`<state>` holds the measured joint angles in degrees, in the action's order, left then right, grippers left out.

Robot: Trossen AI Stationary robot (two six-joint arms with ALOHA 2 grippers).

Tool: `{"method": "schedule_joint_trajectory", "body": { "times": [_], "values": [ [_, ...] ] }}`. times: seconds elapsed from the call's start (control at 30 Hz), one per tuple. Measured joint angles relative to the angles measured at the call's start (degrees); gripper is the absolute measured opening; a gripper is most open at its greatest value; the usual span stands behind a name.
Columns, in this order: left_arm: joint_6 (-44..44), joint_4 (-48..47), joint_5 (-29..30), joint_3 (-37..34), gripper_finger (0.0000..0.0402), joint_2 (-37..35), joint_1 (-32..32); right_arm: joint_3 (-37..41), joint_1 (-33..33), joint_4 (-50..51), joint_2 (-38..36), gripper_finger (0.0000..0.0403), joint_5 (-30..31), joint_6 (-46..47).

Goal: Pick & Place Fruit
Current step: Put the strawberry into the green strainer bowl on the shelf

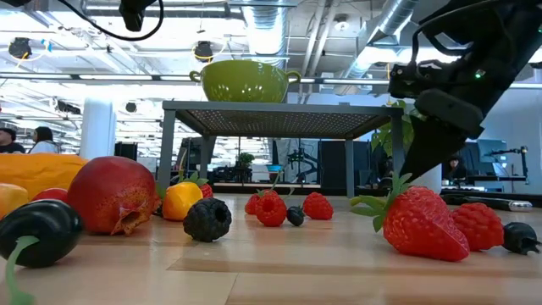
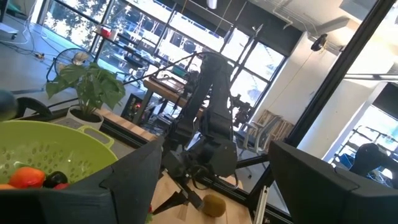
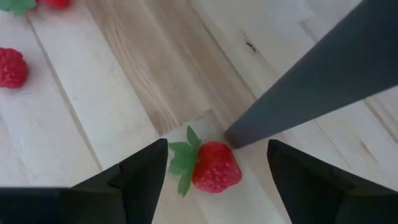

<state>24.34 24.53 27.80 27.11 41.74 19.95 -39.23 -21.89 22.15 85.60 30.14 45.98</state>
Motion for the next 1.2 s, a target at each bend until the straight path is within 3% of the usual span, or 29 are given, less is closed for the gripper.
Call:
{"method": "schedule_joint_trajectory", "body": {
  "times": [0.3,0.53,1.2],
  "values": [
    [0.0,0.0,-0.01,0.0,0.0291,0.0,0.0,2.7,0.33,-1.28,0.0,0.027,1.3,1.5],
    [0.0,0.0,0.01,0.0,0.0291,0.0,0.0,8.37,0.31,-12.67,-0.22,0.027,2.87,1.9],
    [0.0,0.0,0.0,0.0,0.0291,0.0,0.01,8.42,0.13,-9.01,-0.26,0.027,-0.34,3.41]
  ]
}}
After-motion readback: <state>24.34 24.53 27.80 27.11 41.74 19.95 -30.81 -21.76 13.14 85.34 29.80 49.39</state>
